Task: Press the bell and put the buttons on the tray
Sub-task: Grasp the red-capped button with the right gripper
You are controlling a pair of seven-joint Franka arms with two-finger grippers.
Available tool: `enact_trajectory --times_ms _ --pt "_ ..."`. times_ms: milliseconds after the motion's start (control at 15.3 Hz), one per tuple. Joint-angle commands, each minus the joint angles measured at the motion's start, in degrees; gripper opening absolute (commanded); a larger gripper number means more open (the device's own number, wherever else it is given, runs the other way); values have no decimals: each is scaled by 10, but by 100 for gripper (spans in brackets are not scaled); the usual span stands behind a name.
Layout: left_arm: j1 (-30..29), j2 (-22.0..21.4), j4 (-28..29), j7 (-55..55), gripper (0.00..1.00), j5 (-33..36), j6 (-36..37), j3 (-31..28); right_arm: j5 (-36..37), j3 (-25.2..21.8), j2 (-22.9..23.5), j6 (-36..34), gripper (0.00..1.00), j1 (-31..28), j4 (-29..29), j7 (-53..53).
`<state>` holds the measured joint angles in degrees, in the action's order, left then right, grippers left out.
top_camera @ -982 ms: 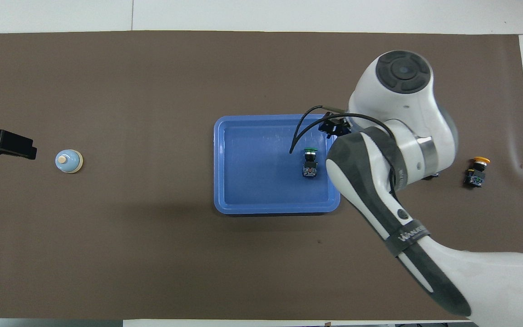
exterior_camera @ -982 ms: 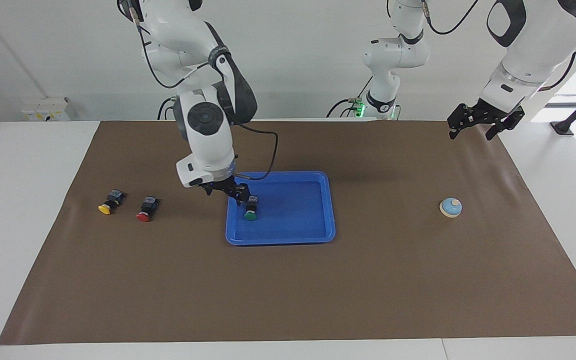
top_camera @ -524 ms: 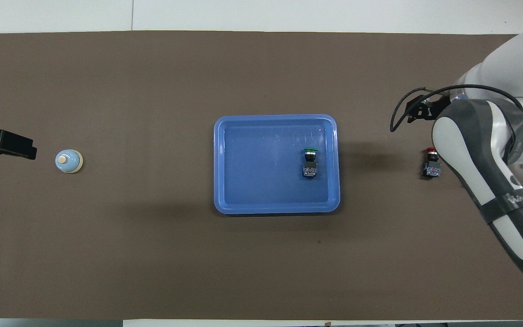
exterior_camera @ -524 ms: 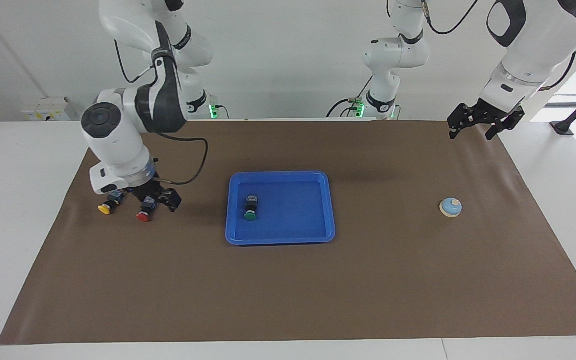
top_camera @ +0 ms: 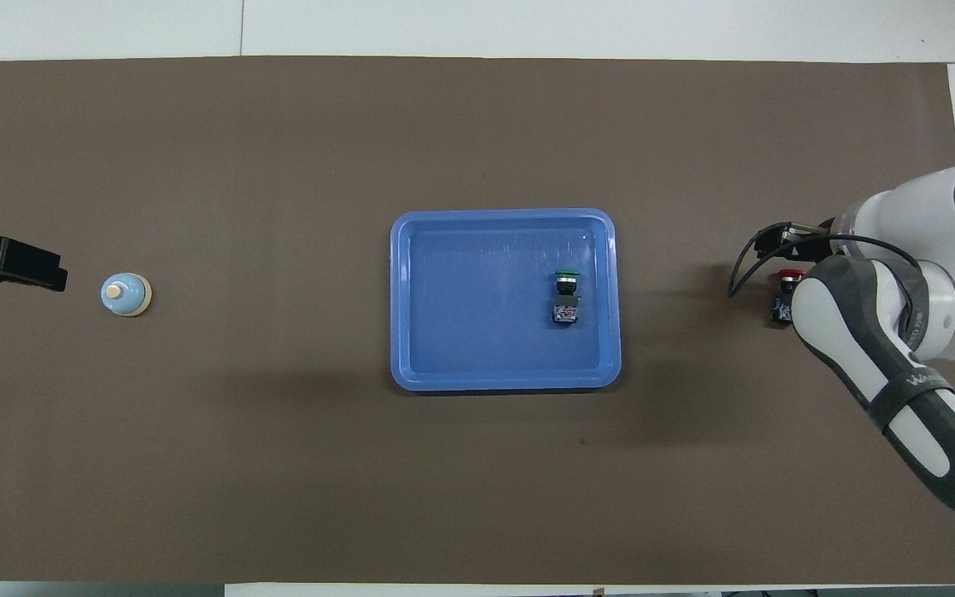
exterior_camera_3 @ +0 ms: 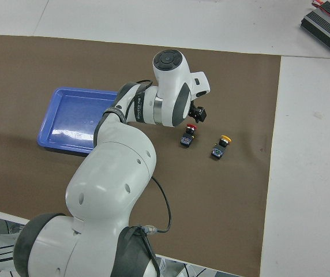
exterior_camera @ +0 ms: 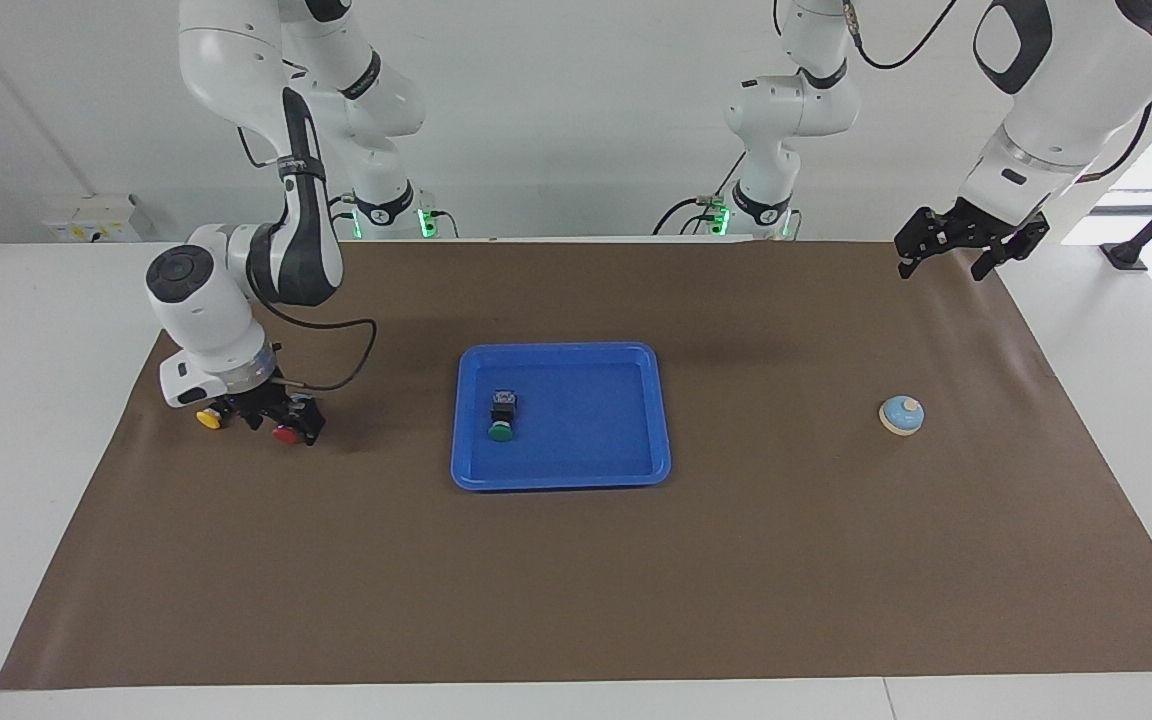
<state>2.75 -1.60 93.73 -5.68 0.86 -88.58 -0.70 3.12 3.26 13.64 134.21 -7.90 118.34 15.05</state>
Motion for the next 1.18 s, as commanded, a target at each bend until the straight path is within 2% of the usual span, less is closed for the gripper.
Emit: enact_trajectory --times_ms 0,262,327,393,458,524,589,654,982,1113 --pt "3 -4 2 7 100 -2 -5 -4 5 9 -22 31 100 -17 49 -30" --pt "3 -4 2 7 100 -2 -5 -4 5 9 -27 25 98 -28 64 -83" --pt "3 -4 2 7 100 -2 -5 -4 5 9 -27 20 87 -28 64 -86" --pt "3 -4 2 7 100 -2 -5 -4 5 9 -28 17 64 -28 65 -87" --pt "3 -4 2 7 100 -2 -5 -4 5 9 -30 13 36 -28 65 -87" --pt "3 -4 2 7 100 -2 -5 -4 5 9 -31 11 19 -29 66 -86" --pt "3 -4 2 7 100 -2 -5 -4 5 9 -31 11 11 -31 67 -86" --pt "3 -4 2 7 100 -2 -5 -4 5 9 -31 11 0 -31 68 -86" --pt "3 -4 2 7 100 -2 -5 -4 4 10 -31 10 0 -26 61 -80" --pt "3 -4 2 7 100 -2 -5 -4 -3 14 -32 -22 0 -20 41 -70"
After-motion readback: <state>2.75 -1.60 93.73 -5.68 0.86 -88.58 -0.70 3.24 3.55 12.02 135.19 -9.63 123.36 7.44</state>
